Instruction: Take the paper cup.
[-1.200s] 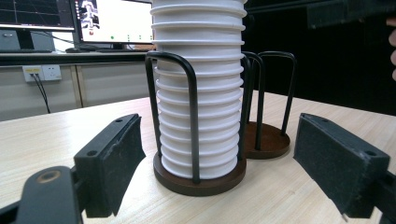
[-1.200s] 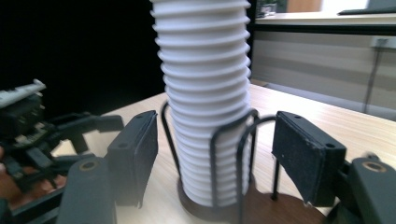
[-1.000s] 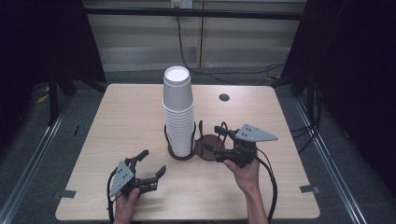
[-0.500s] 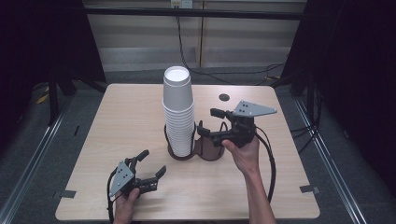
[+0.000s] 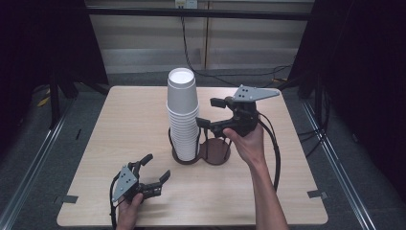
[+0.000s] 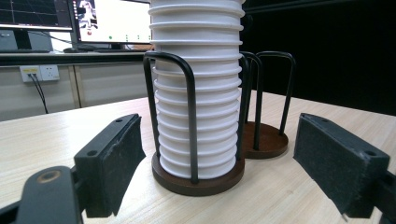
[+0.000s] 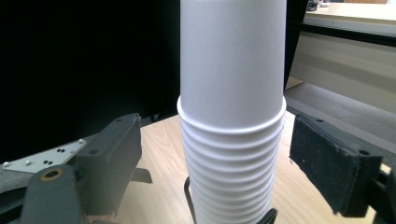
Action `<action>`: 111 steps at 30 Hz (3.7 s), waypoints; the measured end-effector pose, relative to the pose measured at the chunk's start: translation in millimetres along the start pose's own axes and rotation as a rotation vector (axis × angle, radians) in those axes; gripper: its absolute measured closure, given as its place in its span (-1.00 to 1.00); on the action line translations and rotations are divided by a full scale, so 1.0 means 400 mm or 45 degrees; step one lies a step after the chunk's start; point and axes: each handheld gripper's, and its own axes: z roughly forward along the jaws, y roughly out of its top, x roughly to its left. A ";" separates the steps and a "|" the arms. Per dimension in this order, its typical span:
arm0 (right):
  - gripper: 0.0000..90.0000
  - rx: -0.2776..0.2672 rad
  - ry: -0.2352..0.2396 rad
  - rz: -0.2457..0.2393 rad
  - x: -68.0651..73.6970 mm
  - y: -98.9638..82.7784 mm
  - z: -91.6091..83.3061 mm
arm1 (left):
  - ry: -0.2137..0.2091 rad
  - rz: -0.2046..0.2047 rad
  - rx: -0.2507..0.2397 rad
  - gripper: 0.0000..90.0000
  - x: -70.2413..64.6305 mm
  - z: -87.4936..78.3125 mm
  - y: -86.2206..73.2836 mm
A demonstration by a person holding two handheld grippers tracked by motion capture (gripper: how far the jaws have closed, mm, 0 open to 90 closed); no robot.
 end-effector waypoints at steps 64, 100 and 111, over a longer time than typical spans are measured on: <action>-0.57 0.369 -0.027 -0.123 -0.021 0.215 0.192 | 0.000 -0.001 0.000 -0.65 0.000 0.000 0.000; -0.54 0.236 -0.015 -0.110 -0.017 0.239 0.161 | -0.002 0.000 -0.001 -0.65 0.000 0.000 0.000; -0.53 0.094 -0.021 -0.096 -0.014 0.245 0.138 | -0.005 0.003 0.003 -0.65 0.000 -0.001 0.000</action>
